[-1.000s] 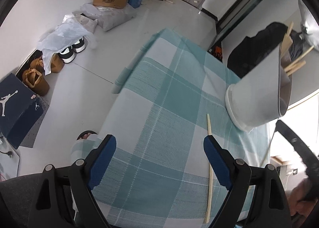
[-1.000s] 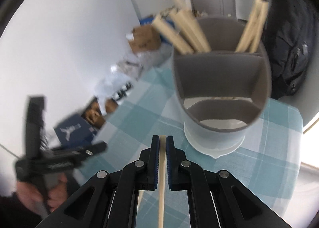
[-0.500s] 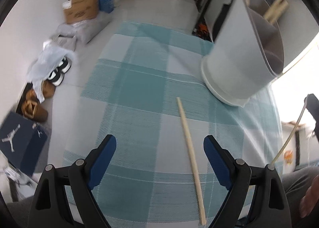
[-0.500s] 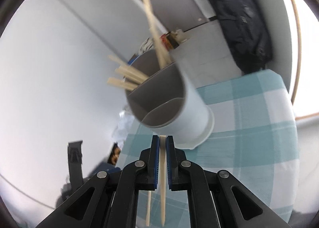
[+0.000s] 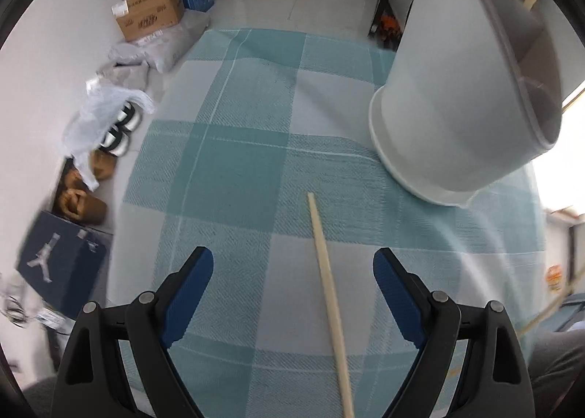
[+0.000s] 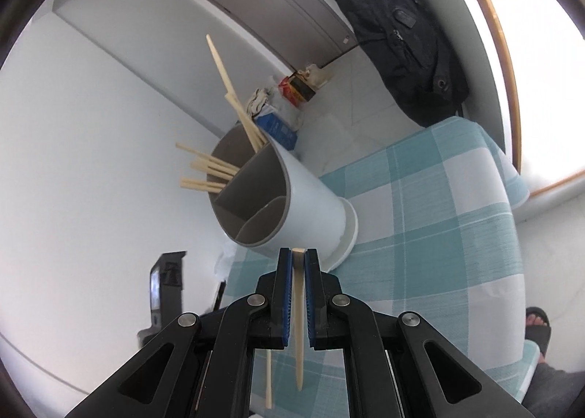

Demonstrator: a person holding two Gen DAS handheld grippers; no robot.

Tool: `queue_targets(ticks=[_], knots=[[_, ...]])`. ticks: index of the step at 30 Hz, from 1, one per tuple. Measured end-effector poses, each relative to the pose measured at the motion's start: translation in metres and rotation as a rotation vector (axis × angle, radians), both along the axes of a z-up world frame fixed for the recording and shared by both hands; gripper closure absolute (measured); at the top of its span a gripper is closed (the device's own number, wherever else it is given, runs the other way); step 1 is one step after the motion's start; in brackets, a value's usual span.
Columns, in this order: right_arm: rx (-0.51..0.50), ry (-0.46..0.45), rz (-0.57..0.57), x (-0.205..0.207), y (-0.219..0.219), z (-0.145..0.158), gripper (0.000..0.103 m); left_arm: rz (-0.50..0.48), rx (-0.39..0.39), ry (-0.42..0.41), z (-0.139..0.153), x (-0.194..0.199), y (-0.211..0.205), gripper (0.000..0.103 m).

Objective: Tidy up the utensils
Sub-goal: 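Close the left gripper on the last chopstick while the right gripper holds its chopstick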

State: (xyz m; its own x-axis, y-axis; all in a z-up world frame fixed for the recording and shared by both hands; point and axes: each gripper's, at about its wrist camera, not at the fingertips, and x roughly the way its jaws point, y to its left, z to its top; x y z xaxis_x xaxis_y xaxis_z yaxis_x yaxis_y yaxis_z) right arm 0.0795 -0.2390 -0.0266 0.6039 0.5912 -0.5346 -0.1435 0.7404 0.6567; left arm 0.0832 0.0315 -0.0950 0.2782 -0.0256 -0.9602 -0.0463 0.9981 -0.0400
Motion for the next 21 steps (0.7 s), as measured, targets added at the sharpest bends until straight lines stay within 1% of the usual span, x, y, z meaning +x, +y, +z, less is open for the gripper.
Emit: queue_targets(ticks=[1,3,5,8,9,10,11,12,13,15,16,17,18,21], knots=[[0.0,-0.003,-0.003,-0.001,-0.002,0.001,0.097,-0.01,0.016,0.025,-0.003,0.003,-0.001,0.018],[0.008,-0.005,-0.006,-0.002,-0.007,0.002,0.097,-0.009,0.004,0.046,-0.006,0.005,0.002,0.033],[0.018,-0.006,-0.012,-0.004,-0.012,0.003,0.097,0.004,-0.028,0.073,-0.009,0.008,0.005,0.038],[0.031,-0.003,-0.022,-0.008,-0.019,0.004,0.097,-0.011,-0.012,0.069,-0.008,0.01,0.002,0.042],[0.034,-0.002,-0.023,-0.008,-0.021,0.003,0.097,-0.012,0.002,0.066,-0.008,0.011,0.001,0.047],[0.036,-0.002,-0.027,-0.008,-0.023,0.003,0.097,-0.012,0.006,0.061,-0.008,0.012,0.001,0.05],[0.037,-0.003,-0.028,-0.009,-0.024,0.003,0.097,-0.013,0.005,0.056,-0.007,0.013,0.001,0.057],[0.038,-0.004,-0.027,-0.009,-0.024,0.003,0.097,-0.013,0.003,0.052,-0.006,0.014,0.002,0.065],[0.037,-0.007,-0.027,-0.01,-0.025,0.004,0.097,-0.011,0.002,0.049,-0.006,0.015,0.002,0.07],[0.035,-0.013,-0.024,-0.011,-0.025,0.005,0.097,-0.009,0.0,0.044,-0.006,0.017,0.004,0.084],[0.033,-0.015,-0.021,-0.012,-0.024,0.005,0.097,-0.004,0.002,0.043,-0.006,0.017,0.005,0.088],[0.029,-0.017,-0.021,-0.012,-0.024,0.006,0.097,-0.004,-0.006,0.044,-0.005,0.017,0.005,0.096],[0.027,-0.018,-0.021,-0.012,-0.024,0.006,0.097,-0.001,-0.012,0.047,-0.004,0.018,0.004,0.099],[0.028,-0.016,-0.023,-0.012,-0.025,0.005,0.097,0.013,-0.03,0.05,-0.004,0.018,0.007,0.101]])
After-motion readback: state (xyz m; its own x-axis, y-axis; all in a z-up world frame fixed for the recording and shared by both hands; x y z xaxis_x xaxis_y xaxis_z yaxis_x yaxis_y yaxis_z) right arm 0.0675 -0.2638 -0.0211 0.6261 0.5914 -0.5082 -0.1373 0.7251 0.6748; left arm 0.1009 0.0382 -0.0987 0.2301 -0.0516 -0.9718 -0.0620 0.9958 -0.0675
